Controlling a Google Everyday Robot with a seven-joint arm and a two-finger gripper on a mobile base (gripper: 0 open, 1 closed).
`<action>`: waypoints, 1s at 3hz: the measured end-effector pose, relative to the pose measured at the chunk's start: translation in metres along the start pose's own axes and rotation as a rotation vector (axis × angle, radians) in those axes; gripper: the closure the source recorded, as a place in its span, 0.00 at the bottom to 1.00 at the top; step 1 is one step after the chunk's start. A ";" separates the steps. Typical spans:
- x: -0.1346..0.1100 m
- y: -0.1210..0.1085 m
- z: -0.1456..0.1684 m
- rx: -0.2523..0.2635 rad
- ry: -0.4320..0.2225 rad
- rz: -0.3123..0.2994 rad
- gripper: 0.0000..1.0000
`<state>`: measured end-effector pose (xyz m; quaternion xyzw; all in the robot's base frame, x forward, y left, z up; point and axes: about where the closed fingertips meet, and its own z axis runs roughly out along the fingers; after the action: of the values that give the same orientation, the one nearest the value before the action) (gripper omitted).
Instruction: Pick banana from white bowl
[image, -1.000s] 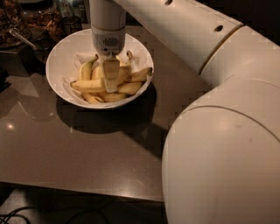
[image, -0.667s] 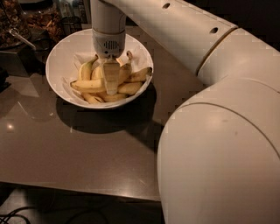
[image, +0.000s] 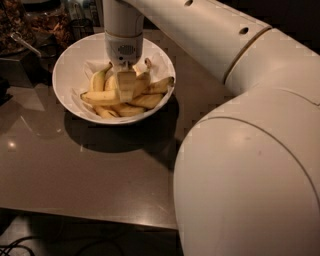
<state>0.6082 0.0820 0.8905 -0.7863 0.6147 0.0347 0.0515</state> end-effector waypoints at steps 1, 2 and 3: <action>0.000 0.000 0.000 0.000 0.000 0.000 0.99; 0.009 0.008 -0.020 0.048 -0.013 0.059 1.00; 0.018 0.028 -0.049 0.083 -0.034 0.152 1.00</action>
Offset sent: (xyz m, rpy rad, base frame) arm -0.0356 -0.0519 0.0526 0.0066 -0.0337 -0.1670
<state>0.5852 0.0516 0.9358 -0.7337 0.6728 0.0263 0.0918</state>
